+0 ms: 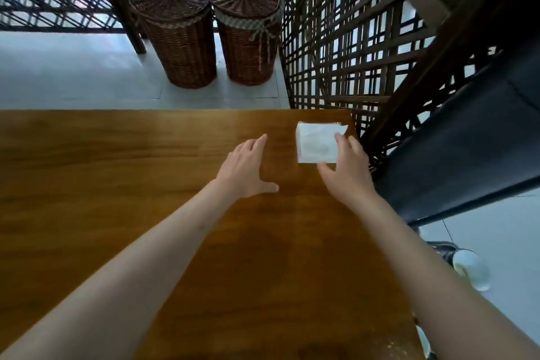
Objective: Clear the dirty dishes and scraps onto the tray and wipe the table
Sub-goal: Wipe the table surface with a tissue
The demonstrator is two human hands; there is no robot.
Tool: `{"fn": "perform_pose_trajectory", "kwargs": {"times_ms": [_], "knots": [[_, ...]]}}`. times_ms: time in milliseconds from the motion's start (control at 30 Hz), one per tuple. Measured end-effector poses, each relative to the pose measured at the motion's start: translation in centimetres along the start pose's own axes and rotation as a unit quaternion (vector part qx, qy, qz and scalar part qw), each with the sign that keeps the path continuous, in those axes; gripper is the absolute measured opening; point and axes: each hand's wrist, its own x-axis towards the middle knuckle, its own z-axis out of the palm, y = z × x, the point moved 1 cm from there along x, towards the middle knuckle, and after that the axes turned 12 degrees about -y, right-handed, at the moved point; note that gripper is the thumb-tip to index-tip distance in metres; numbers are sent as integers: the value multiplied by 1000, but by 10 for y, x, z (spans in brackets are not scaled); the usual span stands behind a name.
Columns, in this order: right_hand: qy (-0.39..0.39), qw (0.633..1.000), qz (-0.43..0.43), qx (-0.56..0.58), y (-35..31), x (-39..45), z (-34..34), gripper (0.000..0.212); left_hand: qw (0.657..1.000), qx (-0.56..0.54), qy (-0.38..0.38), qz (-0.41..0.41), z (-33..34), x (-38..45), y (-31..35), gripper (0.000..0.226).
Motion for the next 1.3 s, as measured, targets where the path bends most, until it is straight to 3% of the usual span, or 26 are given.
{"fn": "perform_pose_trajectory", "kwargs": {"times_ms": [300,533,867,1300], "knots": [[14,999,-39,-32,-2,76,4,56,997,-41,-5,70,11,86,30,135],[75,995,-48,-48,4,90,3,17,994,-69,35,83,21,102,33,113],[97,993,-70,-3,1,90,-7,18,993,-84,22,76,21,109,41,96],[171,978,-120,5,-24,50,-63,13,992,-105,35,55,29,109,41,92]]}}
